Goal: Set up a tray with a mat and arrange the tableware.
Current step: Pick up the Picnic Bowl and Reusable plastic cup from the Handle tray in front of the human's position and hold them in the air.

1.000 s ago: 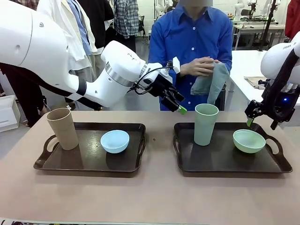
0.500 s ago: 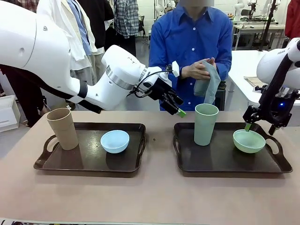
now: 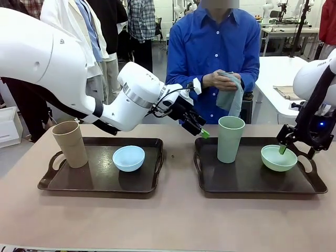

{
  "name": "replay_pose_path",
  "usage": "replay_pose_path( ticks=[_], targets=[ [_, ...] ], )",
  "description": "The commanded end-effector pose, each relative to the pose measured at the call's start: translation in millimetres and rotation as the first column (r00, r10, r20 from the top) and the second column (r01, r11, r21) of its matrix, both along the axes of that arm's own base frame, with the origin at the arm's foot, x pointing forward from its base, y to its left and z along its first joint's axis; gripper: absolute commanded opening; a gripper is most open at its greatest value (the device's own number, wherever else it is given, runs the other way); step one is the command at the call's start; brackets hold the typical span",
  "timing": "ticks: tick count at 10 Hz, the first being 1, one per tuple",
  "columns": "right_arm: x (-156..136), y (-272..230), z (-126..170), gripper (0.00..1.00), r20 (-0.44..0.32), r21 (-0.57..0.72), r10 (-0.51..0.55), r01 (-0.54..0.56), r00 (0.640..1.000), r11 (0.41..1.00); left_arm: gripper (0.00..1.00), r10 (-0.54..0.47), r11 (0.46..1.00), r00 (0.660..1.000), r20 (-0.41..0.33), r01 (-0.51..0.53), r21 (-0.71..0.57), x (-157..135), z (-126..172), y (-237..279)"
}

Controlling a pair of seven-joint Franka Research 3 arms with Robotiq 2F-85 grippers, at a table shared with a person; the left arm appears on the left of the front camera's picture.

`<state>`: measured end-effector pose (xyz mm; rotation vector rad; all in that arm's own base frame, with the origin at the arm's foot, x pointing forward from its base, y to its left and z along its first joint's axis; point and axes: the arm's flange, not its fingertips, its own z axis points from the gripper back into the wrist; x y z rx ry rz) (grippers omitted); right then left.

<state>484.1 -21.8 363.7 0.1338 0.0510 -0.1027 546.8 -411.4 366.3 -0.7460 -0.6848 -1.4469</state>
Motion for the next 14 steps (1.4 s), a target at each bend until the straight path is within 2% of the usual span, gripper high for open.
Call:
replay_pose_path(
  ticks=[1, 7, 14],
  targets=[
    [-1, 3, -7, 1.00, 0.021, -0.003, -0.016, 0.016, 1.000, 1.000, 1.00, -0.030, 0.999, 1.000, 0.001, 0.030, -0.028, 13, -11, -14],
    [4, 4, -12, 1.00, 0.005, 0.005, 0.006, -0.006, 1.000, 1.000, 1.00, -0.108, 0.994, 0.993, -0.057, 0.107, -0.025, 27, -41, -54],
    [13, 3, -14, 1.00, -0.021, 0.004, 0.033, -0.033, 0.999, 0.999, 1.00, -0.174, 0.984, 0.983, -0.054, 0.172, -0.038, 35, -48, -100]
  ],
)
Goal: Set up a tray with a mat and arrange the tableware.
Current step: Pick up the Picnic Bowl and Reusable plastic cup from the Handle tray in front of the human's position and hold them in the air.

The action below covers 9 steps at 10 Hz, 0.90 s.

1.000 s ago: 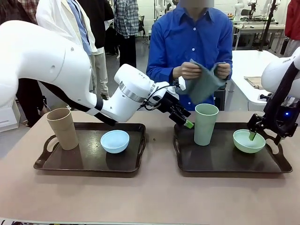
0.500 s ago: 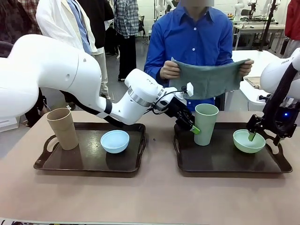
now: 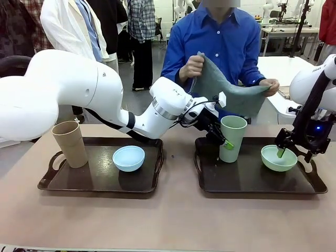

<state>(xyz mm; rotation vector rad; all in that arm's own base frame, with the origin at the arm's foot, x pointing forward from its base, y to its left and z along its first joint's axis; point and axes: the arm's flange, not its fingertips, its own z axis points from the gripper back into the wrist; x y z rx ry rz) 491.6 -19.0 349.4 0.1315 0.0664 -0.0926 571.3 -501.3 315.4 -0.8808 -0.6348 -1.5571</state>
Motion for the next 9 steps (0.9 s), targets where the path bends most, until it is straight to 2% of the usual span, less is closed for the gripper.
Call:
replay_pose_path(
  ticks=[1, 2, 3, 4, 6, 7, 8, 9],
  targets=[
    [5, -2, 0, 0.93, 0.006, 0.015, 0.037, -0.037, 0.999, 0.999, 0.73, -0.014, 1.000, 1.000, -0.004, 0.014, -0.004, 10, 2, -10],
    [3, -1, -1, 0.41, 0.000, 0.016, 0.046, -0.046, 0.999, 0.999, 0.44, -0.021, 1.000, 1.000, -0.006, 0.021, 0.003, 13, 0, -11],
    [5, -2, -1, 0.34, 0.000, 0.015, 0.048, -0.048, 0.999, 0.999, 0.16, -0.017, 1.000, 1.000, -0.011, 0.017, -0.002, 13, 1, -8],
    [6, -3, -1, 0.00, 0.002, 0.016, 0.053, -0.053, 0.999, 0.998, 0.00, -0.015, 1.000, 1.000, -0.011, 0.015, -0.005, 13, 2, -8],
    [11, -4, -4, 0.00, 0.023, 0.024, 0.058, -0.059, 0.998, 0.998, 0.00, -0.017, 1.000, 1.000, -0.007, 0.017, -0.009, 11, 3, -7],
    [13, -4, -6, 0.13, 0.030, 0.032, 0.060, -0.061, 0.998, 0.998, 0.29, -0.020, 1.000, 1.000, -0.006, 0.020, -0.010, 10, 3, -6],
    [14, -3, -8, 0.03, 0.031, 0.038, 0.062, -0.063, 0.998, 0.997, 0.29, -0.022, 1.000, 1.000, -0.003, 0.022, -0.010, 9, 4, -6],
    [15, -3, -8, 0.00, 0.032, 0.039, 0.062, -0.063, 0.998, 0.997, 0.00, -0.023, 1.000, 1.000, 0.001, 0.023, -0.008, 8, 4, -5]
  ],
)
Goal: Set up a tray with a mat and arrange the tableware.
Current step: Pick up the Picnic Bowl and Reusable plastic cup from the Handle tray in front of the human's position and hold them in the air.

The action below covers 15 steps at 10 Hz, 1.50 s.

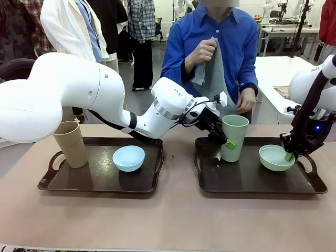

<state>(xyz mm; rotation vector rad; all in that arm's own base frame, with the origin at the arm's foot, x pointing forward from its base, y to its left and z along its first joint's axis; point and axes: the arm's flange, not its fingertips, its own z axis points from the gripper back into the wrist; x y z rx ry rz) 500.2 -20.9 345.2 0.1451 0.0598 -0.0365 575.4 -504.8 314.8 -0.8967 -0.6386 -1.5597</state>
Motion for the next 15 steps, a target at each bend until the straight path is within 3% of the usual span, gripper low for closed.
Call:
replay_pose_path(
  ticks=[1, 2, 4, 5, 7, 10, 12, 15],
  targets=[
    [6, -1, -4, 0.00, 0.023, 0.025, 0.005, -0.006, 1.000, 1.000, 0.29, -0.014, 1.000, 1.000, 0.006, 0.014, 0.002, 4, 5, -1],
    [7, 0, -4, 0.00, 0.022, 0.019, 0.003, -0.004, 1.000, 1.000, 0.00, -0.014, 1.000, 1.000, 0.005, 0.014, 0.004, 3, 5, 0],
    [7, 4, -4, 0.00, 0.013, 0.007, 0.001, -0.001, 1.000, 1.000, 0.00, -0.005, 1.000, 1.000, 0.020, 0.004, 0.027, 1, 8, 6],
    [7, 6, -2, 0.00, 0.014, -0.004, -0.018, 0.018, 1.000, 1.000, 0.27, 0.010, 0.999, 0.999, 0.036, -0.011, 0.042, 0, 9, 10],
    [-1, 13, 28, 0.00, 0.044, -0.030, -0.061, 0.062, 0.997, 0.998, 0.27, 0.024, 0.999, 1.000, 0.009, -0.024, 0.040, -13, 27, 23],
    [-52, 17, 121, 0.00, 0.201, -0.043, -0.090, 0.101, 0.975, 0.994, 0.27, 0.029, 1.000, 0.989, 0.142, -0.029, 0.000, -55, 108, 37],
    [-84, 13, 172, 0.00, 0.257, -0.053, -0.104, 0.121, 0.961, 0.991, 0.27, 0.013, 0.999, 0.971, 0.237, -0.005, -0.034, -82, 158, 38],
    [-132, 17, 221, 0.00, 0.305, -0.079, -0.102, 0.132, 0.947, 0.988, 0.27, 0.029, 0.999, 0.934, 0.357, -0.015, -0.044, -120, 214, 35]
  ],
)
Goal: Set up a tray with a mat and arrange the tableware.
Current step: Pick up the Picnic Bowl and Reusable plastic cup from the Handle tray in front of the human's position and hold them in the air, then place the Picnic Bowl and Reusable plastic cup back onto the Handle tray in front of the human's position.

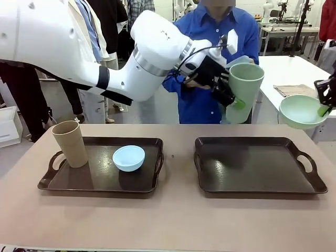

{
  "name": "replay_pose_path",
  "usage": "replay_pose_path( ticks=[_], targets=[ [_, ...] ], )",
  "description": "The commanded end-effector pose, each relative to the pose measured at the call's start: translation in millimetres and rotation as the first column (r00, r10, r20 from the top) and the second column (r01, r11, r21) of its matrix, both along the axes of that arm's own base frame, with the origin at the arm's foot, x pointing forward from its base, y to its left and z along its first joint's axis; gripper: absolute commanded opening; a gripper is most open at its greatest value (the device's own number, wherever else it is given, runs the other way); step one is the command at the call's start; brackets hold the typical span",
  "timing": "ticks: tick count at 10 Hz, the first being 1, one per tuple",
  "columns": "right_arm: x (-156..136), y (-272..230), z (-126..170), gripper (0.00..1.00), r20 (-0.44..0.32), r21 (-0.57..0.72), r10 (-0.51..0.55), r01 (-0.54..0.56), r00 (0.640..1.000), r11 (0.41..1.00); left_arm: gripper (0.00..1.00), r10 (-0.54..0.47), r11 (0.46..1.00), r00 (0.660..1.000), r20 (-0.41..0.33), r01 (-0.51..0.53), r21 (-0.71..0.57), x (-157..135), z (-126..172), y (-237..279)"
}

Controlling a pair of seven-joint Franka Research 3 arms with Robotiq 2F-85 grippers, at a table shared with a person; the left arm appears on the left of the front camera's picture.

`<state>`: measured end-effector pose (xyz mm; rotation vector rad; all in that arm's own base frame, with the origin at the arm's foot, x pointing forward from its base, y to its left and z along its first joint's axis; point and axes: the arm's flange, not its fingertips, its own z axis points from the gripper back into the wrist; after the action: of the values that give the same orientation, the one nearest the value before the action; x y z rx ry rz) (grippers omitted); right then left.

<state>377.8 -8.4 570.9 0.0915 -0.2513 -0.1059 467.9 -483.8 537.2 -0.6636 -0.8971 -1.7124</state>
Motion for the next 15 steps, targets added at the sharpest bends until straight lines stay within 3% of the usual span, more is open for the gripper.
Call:
replay_pose_path(
  ticks=[1, 2, 3, 15],
  targets=[
    [-10, 2, -1, 0.00, -0.003, -0.038, -0.030, 0.030, 1.000, 0.999, 0.27, 0.046, 0.999, 0.998, 0.032, -0.046, -0.027, -9, -7, 14],
    [-1, -1, -9, 0.00, -0.022, -0.021, 0.029, -0.029, 0.999, 0.999, 0.27, 0.048, 0.998, 0.999, 0.016, -0.047, -0.032, -8, -11, 17],
    [-11, 1, 9, 0.00, 0.008, -0.004, 0.000, 0.000, 1.000, 1.000, 0.27, 0.014, 1.000, 1.000, 0.023, -0.014, -0.006, -6, 10, 2],
    [-11, 1, 9, 0.00, 0.008, -0.004, 0.000, 0.000, 1.000, 1.000, 0.27, 0.014, 1.000, 1.000, 0.023, -0.014, -0.006, -6, 10, 2]
  ],
)
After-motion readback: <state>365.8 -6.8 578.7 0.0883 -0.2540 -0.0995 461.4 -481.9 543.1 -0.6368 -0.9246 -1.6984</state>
